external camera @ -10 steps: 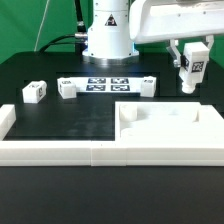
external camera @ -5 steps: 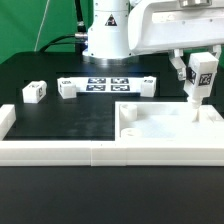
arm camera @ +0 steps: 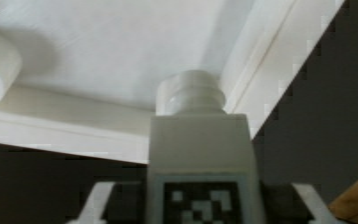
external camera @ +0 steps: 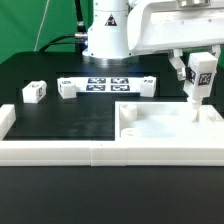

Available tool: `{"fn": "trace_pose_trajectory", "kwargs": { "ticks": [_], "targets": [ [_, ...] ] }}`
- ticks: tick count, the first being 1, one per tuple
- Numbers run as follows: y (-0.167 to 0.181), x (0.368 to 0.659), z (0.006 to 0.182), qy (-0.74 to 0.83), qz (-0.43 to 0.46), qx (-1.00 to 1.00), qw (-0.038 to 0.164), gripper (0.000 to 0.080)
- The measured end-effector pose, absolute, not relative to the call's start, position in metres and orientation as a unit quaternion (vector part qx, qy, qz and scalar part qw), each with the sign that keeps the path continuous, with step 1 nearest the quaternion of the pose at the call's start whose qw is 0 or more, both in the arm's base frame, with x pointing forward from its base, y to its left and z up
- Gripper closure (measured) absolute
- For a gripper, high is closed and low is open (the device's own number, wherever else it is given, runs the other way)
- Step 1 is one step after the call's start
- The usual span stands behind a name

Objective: Assemble one leg

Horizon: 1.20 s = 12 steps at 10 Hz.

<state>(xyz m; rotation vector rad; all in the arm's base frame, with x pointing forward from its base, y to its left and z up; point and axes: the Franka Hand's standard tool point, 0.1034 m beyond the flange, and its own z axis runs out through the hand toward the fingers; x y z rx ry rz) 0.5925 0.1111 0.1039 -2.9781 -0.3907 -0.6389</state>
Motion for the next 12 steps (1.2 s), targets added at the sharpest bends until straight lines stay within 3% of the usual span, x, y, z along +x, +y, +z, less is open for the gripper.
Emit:
{"fn": "trace_pose_trajectory", "kwargs": {
  "ticks": [5, 12],
  "targets": [
    [0.112, 0.616, 0.098, -0.128, -0.241, -0.961, 0.035, 0.0512],
    [0.118, 0.621, 0.079, -0.129, -0.245, -0.96, 0.038, 0.0512]
  ]
}}
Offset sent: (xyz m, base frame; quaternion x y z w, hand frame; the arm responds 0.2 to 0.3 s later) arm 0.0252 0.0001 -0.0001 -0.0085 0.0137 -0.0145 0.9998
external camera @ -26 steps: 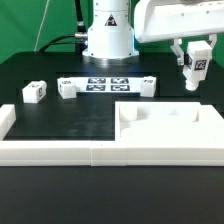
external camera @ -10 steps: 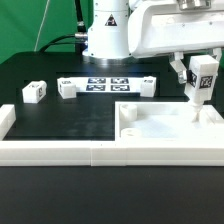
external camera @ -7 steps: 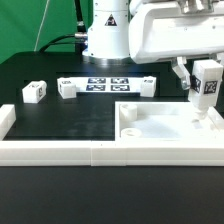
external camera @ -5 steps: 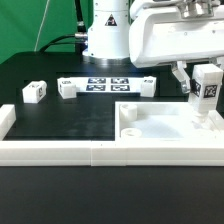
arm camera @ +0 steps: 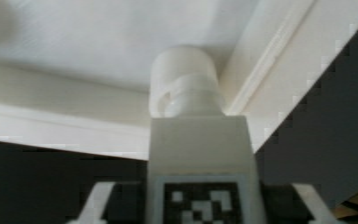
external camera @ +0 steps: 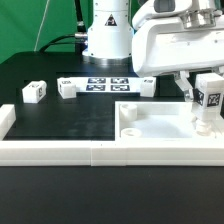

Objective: Assemble one leg

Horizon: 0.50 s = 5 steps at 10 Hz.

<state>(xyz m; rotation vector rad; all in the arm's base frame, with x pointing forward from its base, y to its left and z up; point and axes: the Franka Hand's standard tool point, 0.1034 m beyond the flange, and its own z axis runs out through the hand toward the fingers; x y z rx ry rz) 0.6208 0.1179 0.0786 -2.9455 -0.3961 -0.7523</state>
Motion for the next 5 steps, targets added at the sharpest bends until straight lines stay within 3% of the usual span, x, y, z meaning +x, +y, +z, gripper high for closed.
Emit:
{"fn": "trace_pose_trajectory", "kwargs": {
  "ticks": [5],
  "targets": [
    [0.1168, 0.6263, 0.0777, -0.13, -0.249, -0.959, 0.037, 0.0512]
  ]
}}
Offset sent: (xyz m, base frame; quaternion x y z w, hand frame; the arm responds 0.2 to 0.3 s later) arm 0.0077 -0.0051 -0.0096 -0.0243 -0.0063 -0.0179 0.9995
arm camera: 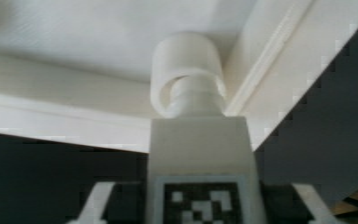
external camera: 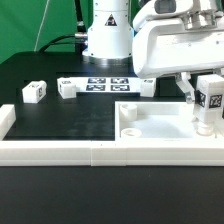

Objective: Assemble one leg

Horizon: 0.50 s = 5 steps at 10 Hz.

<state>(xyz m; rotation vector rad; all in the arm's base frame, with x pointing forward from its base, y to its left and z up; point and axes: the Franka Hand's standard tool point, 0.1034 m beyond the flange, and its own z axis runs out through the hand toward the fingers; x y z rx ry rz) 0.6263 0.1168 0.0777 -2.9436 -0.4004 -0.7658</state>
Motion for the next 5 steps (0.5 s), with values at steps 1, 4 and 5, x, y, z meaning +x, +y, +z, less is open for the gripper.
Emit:
{"fn": "trace_pose_trajectory", "kwargs": {
  "ticks": [1, 4, 5],
  "targets": [
    [0.116, 0.625, 0.075, -0.135, -0.247, -0.959, 0.035, 0.0512],
    [0.115, 0.622, 0.065, -0.135, -0.24, -0.961, 0.036, 0.0512],
    [0.115, 0.622, 0.063, -0.134, -0.242, -0.96, 0.036, 0.0512]
  ]
}}
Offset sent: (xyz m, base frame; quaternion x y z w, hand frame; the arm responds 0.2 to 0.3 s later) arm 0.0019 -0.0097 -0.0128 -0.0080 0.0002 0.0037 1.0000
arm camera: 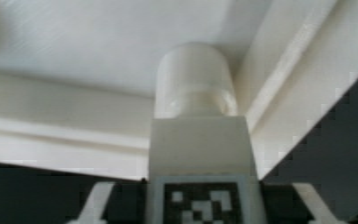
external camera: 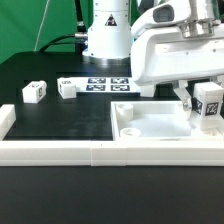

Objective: Assemble one leg

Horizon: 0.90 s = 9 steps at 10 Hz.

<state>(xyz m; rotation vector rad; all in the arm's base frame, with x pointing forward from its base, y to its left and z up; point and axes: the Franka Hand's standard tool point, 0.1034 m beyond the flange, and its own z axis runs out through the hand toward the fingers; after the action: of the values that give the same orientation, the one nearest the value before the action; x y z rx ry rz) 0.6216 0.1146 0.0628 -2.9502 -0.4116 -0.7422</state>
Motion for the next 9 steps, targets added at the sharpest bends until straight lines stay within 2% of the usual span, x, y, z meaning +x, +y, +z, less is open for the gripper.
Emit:
{"fn": "trace_pose_trajectory", "kwargs": {
  "ticks": [6, 7, 8, 9],
  "targets": [
    [0.1178, 0.6233, 0.0621, -0.134, -0.26, -0.956, 0.036, 0.0512],
    [0.1177, 0.6233, 0.0621, -0.134, -0.26, -0.956, 0.036, 0.033],
    [0.1177, 0.6232, 0.0621, -0.134, -0.26, -0.956, 0.036, 0.0208],
    [0.1177, 0.6232, 0.0621, -0.134, -0.26, -0.956, 0.036, 0.0208]
  ]
}}
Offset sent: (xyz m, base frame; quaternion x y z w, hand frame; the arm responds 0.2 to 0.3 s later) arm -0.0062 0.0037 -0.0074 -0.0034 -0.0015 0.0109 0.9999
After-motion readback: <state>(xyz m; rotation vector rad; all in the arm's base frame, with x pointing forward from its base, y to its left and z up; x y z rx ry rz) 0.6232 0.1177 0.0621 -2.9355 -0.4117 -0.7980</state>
